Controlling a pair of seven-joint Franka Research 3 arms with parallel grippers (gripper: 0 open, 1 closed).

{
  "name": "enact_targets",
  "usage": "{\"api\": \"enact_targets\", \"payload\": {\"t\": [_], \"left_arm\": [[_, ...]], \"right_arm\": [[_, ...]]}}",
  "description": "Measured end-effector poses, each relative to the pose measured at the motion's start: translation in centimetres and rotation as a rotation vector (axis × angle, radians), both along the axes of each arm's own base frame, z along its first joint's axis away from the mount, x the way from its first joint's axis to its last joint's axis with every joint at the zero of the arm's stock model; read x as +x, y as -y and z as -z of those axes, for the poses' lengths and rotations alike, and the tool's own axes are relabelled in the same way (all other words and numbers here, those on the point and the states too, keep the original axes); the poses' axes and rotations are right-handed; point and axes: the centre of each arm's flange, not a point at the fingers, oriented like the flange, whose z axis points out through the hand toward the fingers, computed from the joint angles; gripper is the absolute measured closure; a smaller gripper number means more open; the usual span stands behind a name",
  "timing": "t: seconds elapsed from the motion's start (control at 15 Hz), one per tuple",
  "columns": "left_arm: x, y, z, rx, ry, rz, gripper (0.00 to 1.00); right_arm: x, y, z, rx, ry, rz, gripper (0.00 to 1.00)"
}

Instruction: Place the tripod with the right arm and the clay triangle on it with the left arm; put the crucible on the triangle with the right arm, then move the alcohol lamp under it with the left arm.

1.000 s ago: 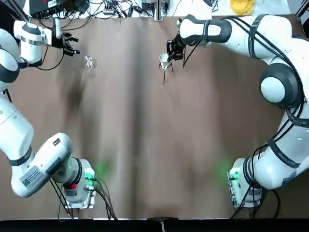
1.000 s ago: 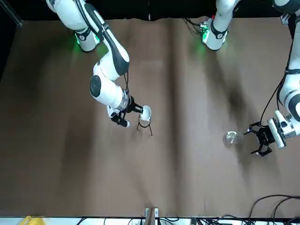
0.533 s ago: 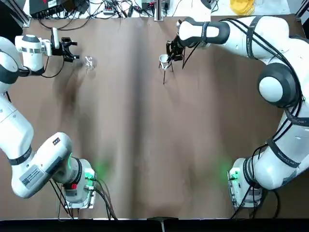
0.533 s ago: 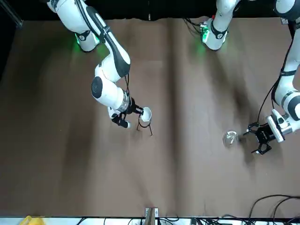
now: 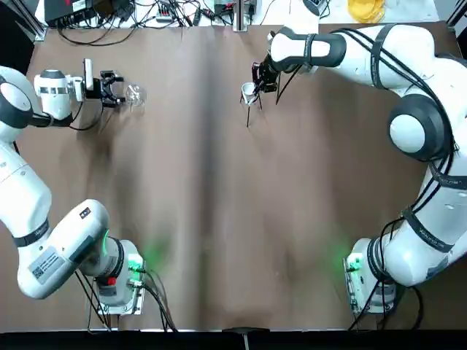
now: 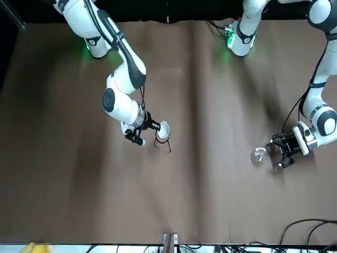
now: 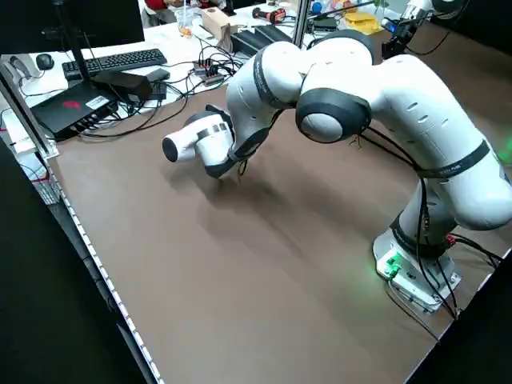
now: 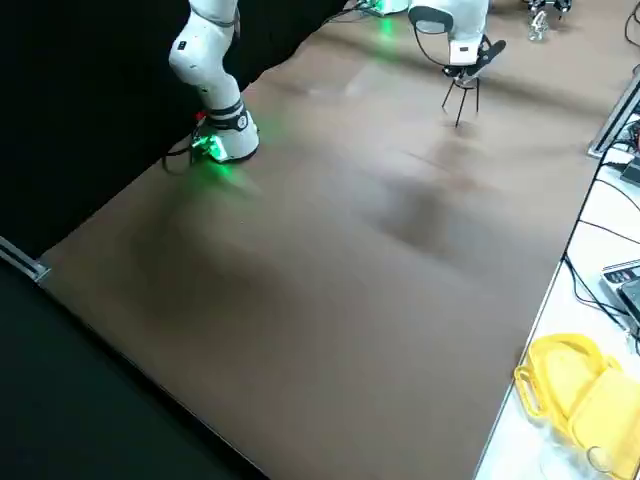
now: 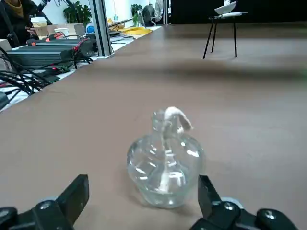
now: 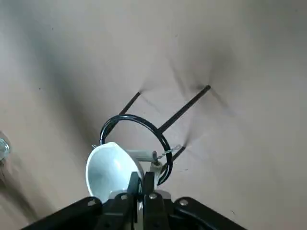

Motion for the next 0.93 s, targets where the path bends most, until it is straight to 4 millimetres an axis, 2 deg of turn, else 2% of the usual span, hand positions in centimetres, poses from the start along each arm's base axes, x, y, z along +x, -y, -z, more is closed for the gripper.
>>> {"api": "enact_targets", "payload": {"t": [0.07,0.13,0.2,0.33,0.67,0.8,0.93], "left_arm": [[-0.3,-0.1,0.6,-0.006,-0.008,-0.001,0.0],[-0.5,0.0,1.3,-0.013,-0.018,-0.002,0.0],[-1.0,0.5,2.9,-0.032,-0.038,-0.001,0.0],[-1.3,0.9,4.1,-0.046,-0.051,0.001,0.0],[-1.1,2.9,5.2,-0.08,-0.065,0.004,0.0],[-0.7,4.1,5.5,-0.097,-0.067,0.004,0.0],[-0.5,4.8,5.4,-0.103,-0.068,0.008,0.0]], "right_arm": [[0.0,0.0,0.0,0.0,0.0,0.001,0.9],[0.0,0.1,0.0,0.0,0.0,0.001,0.81],[0.1,0.1,0.0,-0.001,0.001,0.002,0.63],[0.1,0.1,0.0,0.0,0.001,0.001,0.45],[0.8,0.7,-0.7,0.002,0.012,0.014,0.44],[2.0,2.4,-2.0,0.003,0.008,0.031,0.44],[3.4,5.6,-4.2,-0.022,0.007,0.034,0.44]]}}
